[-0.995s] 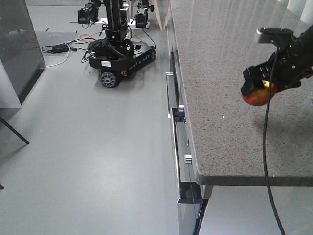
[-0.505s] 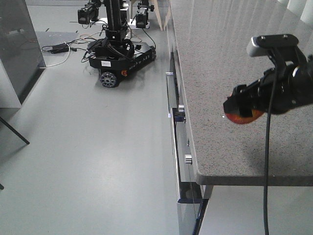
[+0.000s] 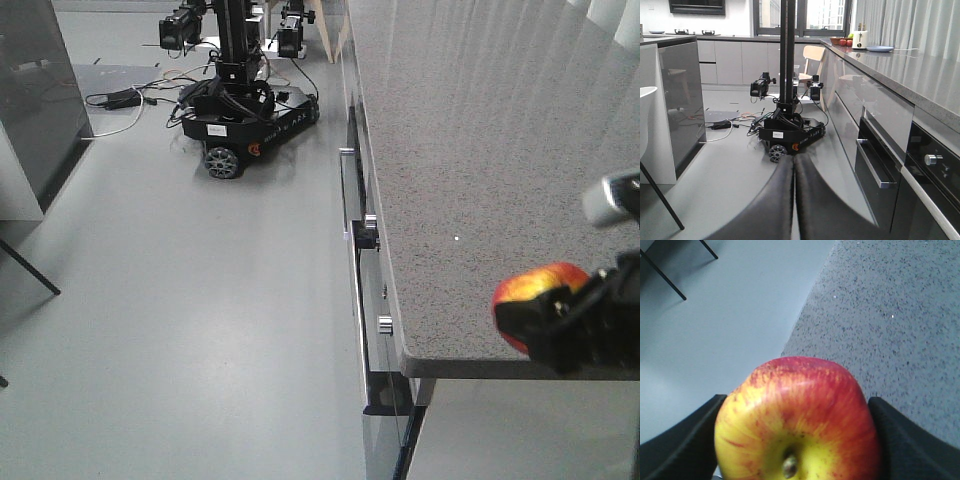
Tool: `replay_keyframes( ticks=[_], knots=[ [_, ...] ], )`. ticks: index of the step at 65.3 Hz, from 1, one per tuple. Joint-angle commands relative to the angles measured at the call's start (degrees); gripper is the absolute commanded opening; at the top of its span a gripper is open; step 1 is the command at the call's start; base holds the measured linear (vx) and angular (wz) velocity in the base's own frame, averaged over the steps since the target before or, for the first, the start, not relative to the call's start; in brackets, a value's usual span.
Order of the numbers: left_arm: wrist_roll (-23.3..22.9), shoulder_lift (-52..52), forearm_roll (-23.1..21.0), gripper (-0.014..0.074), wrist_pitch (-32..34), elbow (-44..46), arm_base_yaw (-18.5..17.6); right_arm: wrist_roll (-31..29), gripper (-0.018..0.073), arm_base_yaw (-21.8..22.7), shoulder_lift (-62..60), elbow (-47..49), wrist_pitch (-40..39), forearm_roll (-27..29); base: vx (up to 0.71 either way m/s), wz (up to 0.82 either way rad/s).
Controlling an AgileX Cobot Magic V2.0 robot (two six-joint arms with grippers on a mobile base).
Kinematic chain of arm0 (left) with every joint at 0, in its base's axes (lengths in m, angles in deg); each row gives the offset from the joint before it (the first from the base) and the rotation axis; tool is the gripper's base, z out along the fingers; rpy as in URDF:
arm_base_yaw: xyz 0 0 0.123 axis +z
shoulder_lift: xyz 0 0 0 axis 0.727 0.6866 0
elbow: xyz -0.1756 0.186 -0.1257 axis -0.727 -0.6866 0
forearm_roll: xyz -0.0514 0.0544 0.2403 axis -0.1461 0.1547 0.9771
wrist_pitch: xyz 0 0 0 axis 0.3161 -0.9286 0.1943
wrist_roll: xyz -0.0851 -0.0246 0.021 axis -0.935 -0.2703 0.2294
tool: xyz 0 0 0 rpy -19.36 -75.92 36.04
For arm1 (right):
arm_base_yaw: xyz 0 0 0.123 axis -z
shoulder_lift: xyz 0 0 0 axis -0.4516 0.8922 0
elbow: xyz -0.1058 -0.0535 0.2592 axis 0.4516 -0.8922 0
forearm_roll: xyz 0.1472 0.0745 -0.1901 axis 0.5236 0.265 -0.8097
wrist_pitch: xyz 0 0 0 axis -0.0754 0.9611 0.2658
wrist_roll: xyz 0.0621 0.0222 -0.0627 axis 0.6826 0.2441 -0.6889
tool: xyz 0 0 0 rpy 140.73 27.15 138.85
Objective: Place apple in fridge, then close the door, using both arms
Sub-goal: 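Lift the apple with the right gripper and pull it toward the robot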
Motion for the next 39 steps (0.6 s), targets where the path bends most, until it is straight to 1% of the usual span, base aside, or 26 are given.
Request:
replay_keyframes(
  ticks=[1,10,18,39],
  knots=[
    [-0.26,-0.88,-0.44,-0.0006,4.39,-1.59,-0.27,0.07,0.0162,0.14,-4.48,-1.30,-3.65,0.83,0.00,0.00],
    [-0.26,-0.88,-0.44,-0.0006,4.39,-1.59,-0.27,0.27,0.0162,0.14,-9.44,-4.07,-3.10,0.83,0.00,0.00],
    [-0.26,-0.88,-0.44,-0.0006,4.39,-1.59,-0.27,0.21,0.0162,0.14,-12.08,-4.62,-2.42,0.78,0.00,0.00],
    [-0.26,-0.88,-0.44,-0.0006,4.39,-1.59,-0.27,0.15,0.0162,0.14,-13.16,-4.62,-1.48,0.78,0.00,0.00]
  ],
)
